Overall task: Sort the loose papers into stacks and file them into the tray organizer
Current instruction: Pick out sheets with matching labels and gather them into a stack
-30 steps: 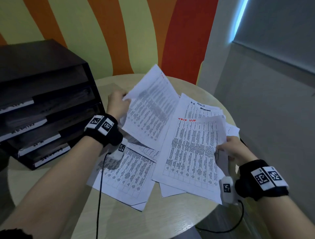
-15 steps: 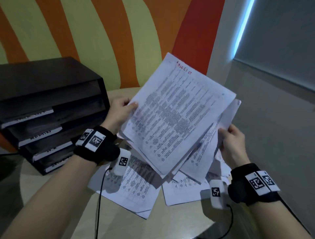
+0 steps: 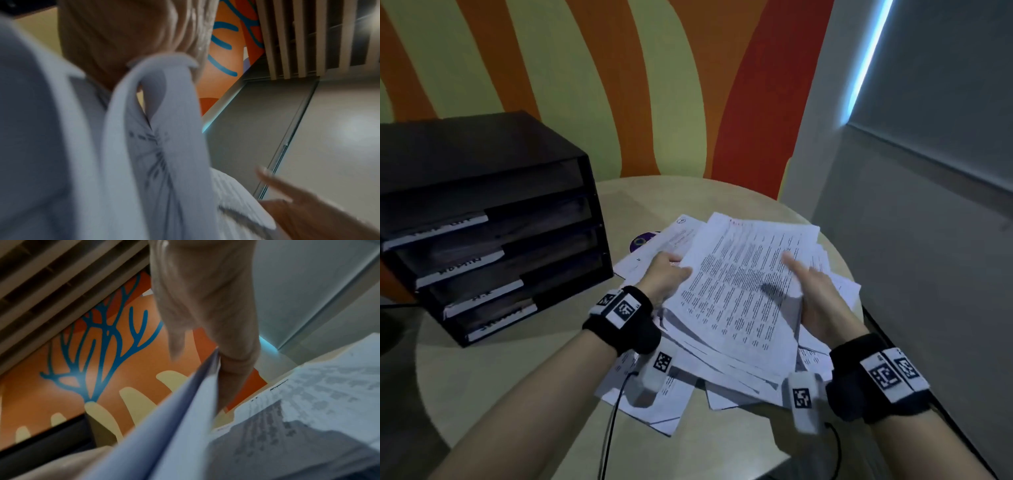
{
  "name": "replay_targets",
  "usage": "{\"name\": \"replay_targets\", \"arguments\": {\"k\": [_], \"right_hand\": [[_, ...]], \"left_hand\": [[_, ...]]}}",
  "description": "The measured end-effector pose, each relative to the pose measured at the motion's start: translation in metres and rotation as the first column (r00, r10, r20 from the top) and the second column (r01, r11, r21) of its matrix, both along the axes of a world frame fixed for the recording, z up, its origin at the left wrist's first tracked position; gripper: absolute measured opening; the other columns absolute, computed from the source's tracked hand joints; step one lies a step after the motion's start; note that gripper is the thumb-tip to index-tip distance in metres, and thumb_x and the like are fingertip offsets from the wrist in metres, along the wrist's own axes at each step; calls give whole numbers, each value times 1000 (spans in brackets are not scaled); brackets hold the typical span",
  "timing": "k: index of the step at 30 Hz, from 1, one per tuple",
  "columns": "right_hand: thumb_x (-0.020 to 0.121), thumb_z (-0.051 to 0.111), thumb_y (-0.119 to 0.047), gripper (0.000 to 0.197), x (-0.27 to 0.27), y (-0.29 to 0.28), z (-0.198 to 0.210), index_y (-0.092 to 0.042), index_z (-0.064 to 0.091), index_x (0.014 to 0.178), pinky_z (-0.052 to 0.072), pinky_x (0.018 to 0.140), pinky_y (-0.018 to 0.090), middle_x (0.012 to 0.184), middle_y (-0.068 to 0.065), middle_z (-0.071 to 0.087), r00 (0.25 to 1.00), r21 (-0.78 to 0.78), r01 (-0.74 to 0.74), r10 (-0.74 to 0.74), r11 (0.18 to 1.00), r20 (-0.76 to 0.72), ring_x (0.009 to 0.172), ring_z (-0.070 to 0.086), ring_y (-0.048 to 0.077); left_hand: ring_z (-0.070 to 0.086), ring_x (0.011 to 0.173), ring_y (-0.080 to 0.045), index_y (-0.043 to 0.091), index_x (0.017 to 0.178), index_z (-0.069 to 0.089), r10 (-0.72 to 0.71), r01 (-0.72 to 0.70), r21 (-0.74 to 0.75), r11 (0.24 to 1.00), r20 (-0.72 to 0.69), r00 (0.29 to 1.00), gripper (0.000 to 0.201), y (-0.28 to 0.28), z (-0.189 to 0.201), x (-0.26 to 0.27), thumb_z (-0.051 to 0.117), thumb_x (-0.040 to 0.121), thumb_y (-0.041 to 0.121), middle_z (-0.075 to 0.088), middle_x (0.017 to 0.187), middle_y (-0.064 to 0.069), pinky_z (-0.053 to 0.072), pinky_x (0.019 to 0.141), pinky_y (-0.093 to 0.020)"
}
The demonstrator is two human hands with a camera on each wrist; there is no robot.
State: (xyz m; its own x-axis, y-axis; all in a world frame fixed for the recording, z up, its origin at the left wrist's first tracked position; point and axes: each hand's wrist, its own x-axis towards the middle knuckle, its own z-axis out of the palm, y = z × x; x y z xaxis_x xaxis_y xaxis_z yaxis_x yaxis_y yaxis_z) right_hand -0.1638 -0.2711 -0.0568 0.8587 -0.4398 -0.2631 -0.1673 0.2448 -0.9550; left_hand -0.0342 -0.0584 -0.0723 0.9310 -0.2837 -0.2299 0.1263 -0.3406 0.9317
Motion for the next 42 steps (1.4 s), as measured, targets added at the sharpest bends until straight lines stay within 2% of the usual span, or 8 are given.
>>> {"name": "replay_targets", "arguments": {"k": [5,15,19,24,30,34,38,42], "right_hand": [[81,57,18,35,-11,-19,-28,-8,39,67,33,42,17,61,5,41,949,-439,-35,-108,898,-297,51,41,19],[86,45,10,17,-27,-59,-43,4,59,79,32,53,27,76,16,55,897,-571,6,-257,821,-360,59,46,22],[89,44,9,16,-24,-59,-43,3,58,84,32,50,24,73,13,53,888,-575,-12,-255,818,-383,58,45,21],[90,44,8,15,-22,-62,-46,2,57,85,30,49,24,71,12,51,885,-576,-25,-250,817,-393,57,43,21],[89,47,12,16,-26,-60,-41,3,60,86,35,49,23,75,12,57,899,-526,-14,-219,851,-379,60,50,20],[89,49,14,19,-26,-60,-37,0,62,94,46,54,26,89,16,64,931,-439,41,-194,897,-310,76,58,30],[91,51,10,28,-22,-54,-34,-8,63,110,50,93,52,114,15,66,966,-292,99,-162,951,-200,107,61,37],[96,48,5,30,-21,-47,-22,-15,63,113,55,79,41,108,0,69,997,-151,61,-67,987,-35,96,67,21]], "left_hand": [[60,100,-26,5,132,45,-106,118,145,982,-85,991,59,6,-23,15,76,83,12,60,110,-14,52,95,-39],[52,114,-32,3,123,44,-340,35,821,570,197,919,78,19,-26,54,81,71,49,52,123,-15,47,93,-44],[58,90,-29,9,82,47,-376,-42,810,584,316,871,29,14,-26,53,71,84,25,60,103,-12,46,70,-35],[60,96,-35,1,101,59,-283,-82,679,730,409,868,13,12,-23,58,50,95,8,61,106,-18,45,72,-33],[51,68,-26,-6,91,60,197,-322,128,938,568,799,16,42,22,74,50,94,6,53,74,-15,40,62,-35],[64,93,-24,5,117,62,330,-235,-289,928,349,877,23,58,50,67,54,96,5,64,106,-9,53,82,-37],[63,97,-26,-5,124,57,189,-158,-196,968,148,971,30,49,46,50,56,96,4,64,117,-14,54,78,-34],[63,97,-30,-7,121,57,23,-23,27,999,5,1000,29,30,16,32,57,94,2,65,109,-17,53,87,-42]]}}
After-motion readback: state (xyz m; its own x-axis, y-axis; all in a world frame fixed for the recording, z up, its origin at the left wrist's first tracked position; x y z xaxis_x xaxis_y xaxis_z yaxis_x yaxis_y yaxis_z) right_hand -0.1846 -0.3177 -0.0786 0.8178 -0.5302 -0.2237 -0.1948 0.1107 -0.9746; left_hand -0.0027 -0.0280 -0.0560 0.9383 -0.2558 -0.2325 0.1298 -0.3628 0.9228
